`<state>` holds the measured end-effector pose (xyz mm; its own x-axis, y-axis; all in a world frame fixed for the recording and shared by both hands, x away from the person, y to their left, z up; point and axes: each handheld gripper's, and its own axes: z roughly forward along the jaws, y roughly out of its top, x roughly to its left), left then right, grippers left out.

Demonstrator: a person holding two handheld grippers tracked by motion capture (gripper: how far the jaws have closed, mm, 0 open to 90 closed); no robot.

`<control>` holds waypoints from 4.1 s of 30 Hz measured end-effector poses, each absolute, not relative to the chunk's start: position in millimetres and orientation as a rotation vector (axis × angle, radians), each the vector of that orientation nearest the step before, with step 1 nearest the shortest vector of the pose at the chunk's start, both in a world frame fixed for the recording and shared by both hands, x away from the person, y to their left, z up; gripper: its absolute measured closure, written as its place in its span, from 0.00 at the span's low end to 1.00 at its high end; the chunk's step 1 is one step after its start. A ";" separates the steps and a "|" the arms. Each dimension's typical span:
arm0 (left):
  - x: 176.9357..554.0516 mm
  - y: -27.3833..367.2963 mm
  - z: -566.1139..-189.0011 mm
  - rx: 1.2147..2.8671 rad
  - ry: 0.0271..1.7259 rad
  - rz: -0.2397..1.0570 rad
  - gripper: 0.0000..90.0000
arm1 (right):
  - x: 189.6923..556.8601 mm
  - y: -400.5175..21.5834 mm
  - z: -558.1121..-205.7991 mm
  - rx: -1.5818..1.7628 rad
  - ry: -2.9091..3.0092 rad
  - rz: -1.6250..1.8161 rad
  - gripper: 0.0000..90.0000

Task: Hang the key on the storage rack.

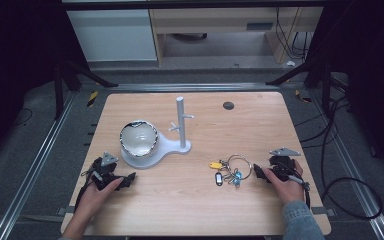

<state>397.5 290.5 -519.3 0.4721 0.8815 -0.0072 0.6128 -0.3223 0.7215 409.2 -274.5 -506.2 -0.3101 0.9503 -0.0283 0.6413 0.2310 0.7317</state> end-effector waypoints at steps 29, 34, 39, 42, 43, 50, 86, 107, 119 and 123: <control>396.7 290.8 -519.3 2.055 1.230 0.514 0.00 | 390.4 -267.6 -483.1 1.376 2.096 0.959 0.61; 396.6 290.9 -519.3 2.055 1.230 0.514 0.00 | 384.9 -259.4 -477.8 1.323 2.147 0.989 0.71; 396.4 290.9 -519.0 2.059 1.231 0.517 0.00 | 379.0 -243.9 -466.8 1.252 2.175 1.037 0.78; 396.3 290.9 -519.0 2.059 1.232 0.518 0.00 | 375.9 -230.5 -460.5 1.209 2.199 1.068 0.81; 396.3 290.9 -519.0 2.059 1.232 0.518 0.00 | 375.9 -230.5 -460.5 1.209 2.199 1.068 0.81; 396.3 291.0 -519.0 2.059 1.231 0.517 0.00 | 368.6 -186.1 -466.1 1.101 2.313 1.073 0.70; 397.7 291.1 -519.0 2.060 1.231 0.520 0.00 | 377.8 -193.8 -483.9 1.076 2.404 0.869 0.87; 398.0 290.8 -519.1 2.057 1.234 0.519 0.00 | 396.0 -178.0 -477.2 1.070 2.384 0.837 0.72; 397.6 291.0 -519.0 2.058 1.232 0.521 0.00 | 391.1 -200.4 -483.1 1.170 2.347 0.696 0.85; 397.6 291.1 -519.0 2.059 1.232 0.520 0.00 | 392.6 -195.9 -483.8 1.150 2.364 0.698 0.88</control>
<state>397.6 291.1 -519.0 0.4737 0.8807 -0.0029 0.6118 -0.3267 0.7204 392.6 -195.9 -483.8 -0.5708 0.8077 -0.1479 0.5977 0.5322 0.5996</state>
